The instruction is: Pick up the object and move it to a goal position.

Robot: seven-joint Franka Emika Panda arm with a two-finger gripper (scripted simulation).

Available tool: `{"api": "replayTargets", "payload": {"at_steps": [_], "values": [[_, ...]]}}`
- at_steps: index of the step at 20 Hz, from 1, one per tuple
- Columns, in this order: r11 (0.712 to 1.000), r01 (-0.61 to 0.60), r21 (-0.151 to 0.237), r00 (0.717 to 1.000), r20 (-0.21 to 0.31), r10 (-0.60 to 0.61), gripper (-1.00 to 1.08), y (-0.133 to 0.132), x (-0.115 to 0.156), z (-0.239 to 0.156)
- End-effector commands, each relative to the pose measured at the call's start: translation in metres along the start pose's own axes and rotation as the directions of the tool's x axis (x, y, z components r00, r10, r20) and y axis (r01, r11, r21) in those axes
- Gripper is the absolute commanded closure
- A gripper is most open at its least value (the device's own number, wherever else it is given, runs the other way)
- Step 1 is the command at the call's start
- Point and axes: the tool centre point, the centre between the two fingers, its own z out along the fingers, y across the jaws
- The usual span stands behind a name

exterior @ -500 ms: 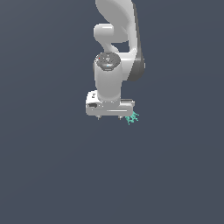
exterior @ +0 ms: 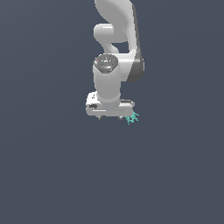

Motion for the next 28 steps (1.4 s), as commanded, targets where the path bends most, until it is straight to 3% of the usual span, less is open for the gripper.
{"api": "replayTargets", "payload": {"at_steps": [1,18,28], "values": [[1.0,-0.002,0.008,1.0,0.004,0.002,-0.92,-0.001,-0.001,0.002],[0.995,-0.103,0.003,0.995,0.0,0.103,-0.92,-0.015,-0.008,0.01],[0.959,-0.282,-0.001,0.959,-0.009,0.282,-0.92,-0.039,-0.021,0.024]]}}
